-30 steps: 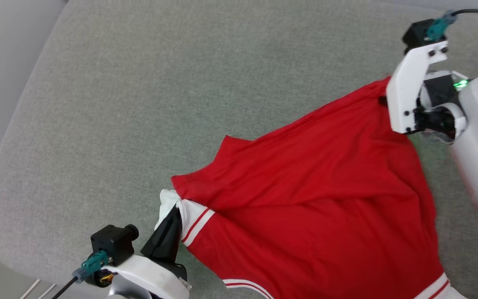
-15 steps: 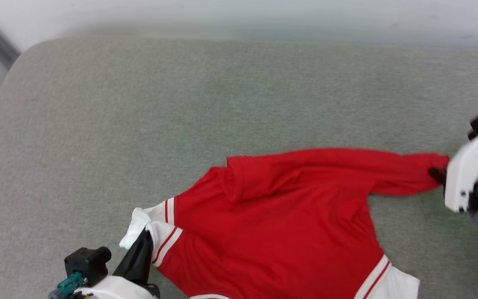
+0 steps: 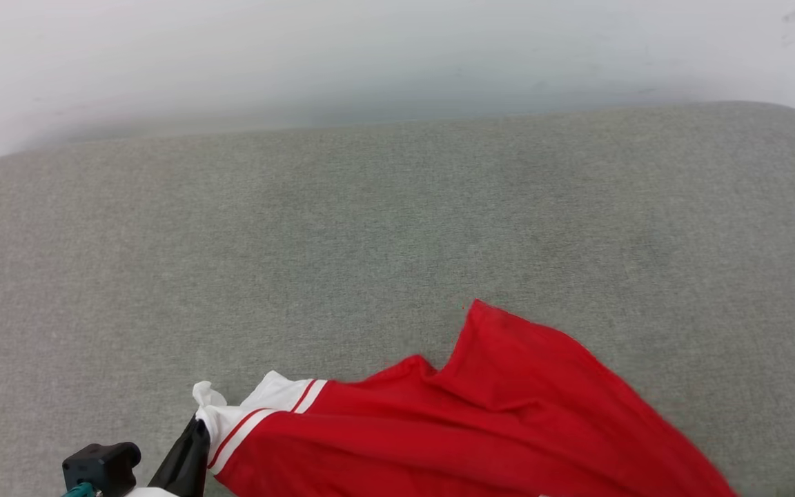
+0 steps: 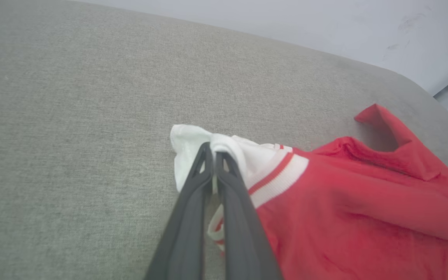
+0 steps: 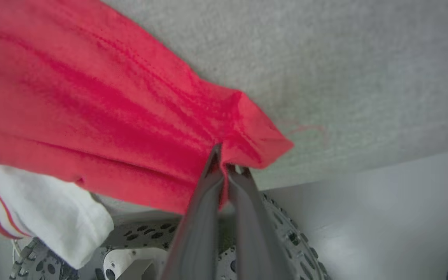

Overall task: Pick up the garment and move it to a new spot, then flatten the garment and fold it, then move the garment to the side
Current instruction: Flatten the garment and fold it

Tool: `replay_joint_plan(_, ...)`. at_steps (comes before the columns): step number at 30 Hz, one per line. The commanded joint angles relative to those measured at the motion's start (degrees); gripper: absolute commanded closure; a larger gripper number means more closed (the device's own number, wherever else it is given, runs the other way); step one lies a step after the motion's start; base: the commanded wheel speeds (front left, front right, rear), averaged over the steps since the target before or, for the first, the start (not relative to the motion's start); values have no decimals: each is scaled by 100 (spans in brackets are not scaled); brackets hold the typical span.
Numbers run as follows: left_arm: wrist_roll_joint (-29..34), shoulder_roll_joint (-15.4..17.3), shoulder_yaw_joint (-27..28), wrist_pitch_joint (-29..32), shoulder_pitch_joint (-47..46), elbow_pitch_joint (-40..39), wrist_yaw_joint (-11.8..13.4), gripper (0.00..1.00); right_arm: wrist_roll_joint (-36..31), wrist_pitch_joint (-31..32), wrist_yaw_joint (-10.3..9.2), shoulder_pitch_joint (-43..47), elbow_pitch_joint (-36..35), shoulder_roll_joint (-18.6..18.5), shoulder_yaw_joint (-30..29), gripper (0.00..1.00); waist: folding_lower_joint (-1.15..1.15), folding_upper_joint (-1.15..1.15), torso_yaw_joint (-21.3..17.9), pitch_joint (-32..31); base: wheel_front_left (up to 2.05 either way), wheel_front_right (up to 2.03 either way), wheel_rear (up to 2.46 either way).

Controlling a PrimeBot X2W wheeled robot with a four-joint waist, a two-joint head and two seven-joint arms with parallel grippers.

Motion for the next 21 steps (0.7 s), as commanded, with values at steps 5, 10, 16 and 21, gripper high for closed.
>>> replay_joint_plan(5,-39,70,42,7,85,-27,40,100,-263,252,-5,983,-519,846,-348,100,1,0,-105,-22,0,0,0)
replay_joint_plan(10,-63,97,66,6,99,-33,50,100,-90,152,-4,1305,-508,1060,-180,100,1,0,-160,-18,0,0,0)
replay_joint_plan(16,-21,107,19,42,64,-105,83,100,27,-1250,-3,964,-761,1060,-89,0,1,0,-175,-25,0,0,0)
replay_joint_plan(21,31,76,-19,46,14,-244,131,100,-239,-2610,-3,434,-949,1047,-209,0,1,0,-112,-28,0,0,0)
